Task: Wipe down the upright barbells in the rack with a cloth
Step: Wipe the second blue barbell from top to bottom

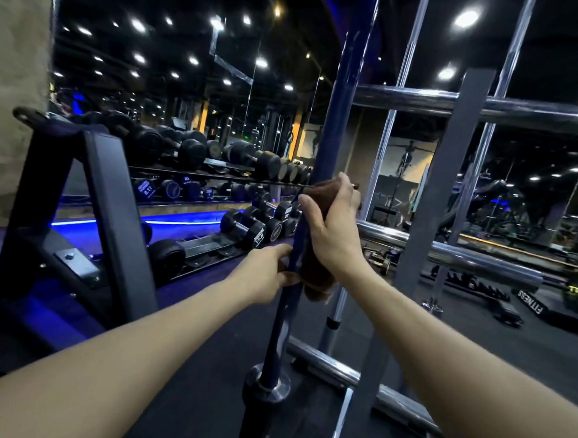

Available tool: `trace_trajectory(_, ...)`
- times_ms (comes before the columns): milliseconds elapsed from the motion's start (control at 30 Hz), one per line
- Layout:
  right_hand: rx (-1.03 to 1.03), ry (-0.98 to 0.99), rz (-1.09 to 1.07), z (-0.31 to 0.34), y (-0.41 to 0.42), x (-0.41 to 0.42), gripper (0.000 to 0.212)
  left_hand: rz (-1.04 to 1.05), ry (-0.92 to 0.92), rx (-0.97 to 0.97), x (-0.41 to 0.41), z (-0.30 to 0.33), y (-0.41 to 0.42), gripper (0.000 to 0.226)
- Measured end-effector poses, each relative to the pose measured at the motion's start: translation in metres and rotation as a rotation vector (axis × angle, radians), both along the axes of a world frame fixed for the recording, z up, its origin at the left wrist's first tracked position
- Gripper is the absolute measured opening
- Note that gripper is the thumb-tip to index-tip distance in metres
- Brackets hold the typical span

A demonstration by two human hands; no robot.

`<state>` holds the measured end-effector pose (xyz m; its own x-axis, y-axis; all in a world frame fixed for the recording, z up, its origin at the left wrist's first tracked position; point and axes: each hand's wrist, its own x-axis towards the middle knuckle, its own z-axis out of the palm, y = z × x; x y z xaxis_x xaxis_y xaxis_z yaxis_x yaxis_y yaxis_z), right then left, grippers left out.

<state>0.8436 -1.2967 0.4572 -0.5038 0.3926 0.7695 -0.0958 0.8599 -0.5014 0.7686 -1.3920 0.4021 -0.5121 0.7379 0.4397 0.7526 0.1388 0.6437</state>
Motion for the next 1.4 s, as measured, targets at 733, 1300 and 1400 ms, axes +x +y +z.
trace_trajectory(733, 0.03, 0.178, -0.049, 0.068, 0.004, -0.007, 0.06, 0.072, -0.007, -0.041, 0.0, -0.01, 0.006, 0.042)
trace_trajectory(1300, 0.032, 0.102, -0.028, 0.069, -0.002, -0.005, 0.069, 0.057, 0.001, -0.013, 0.001, -0.012, 0.003, 0.046)
trace_trajectory(1400, 0.03, 0.142, -0.037, 0.042, 0.001, -0.009, 0.075, 0.015, -0.016, -0.048, -0.003, -0.029, 0.003, 0.044)
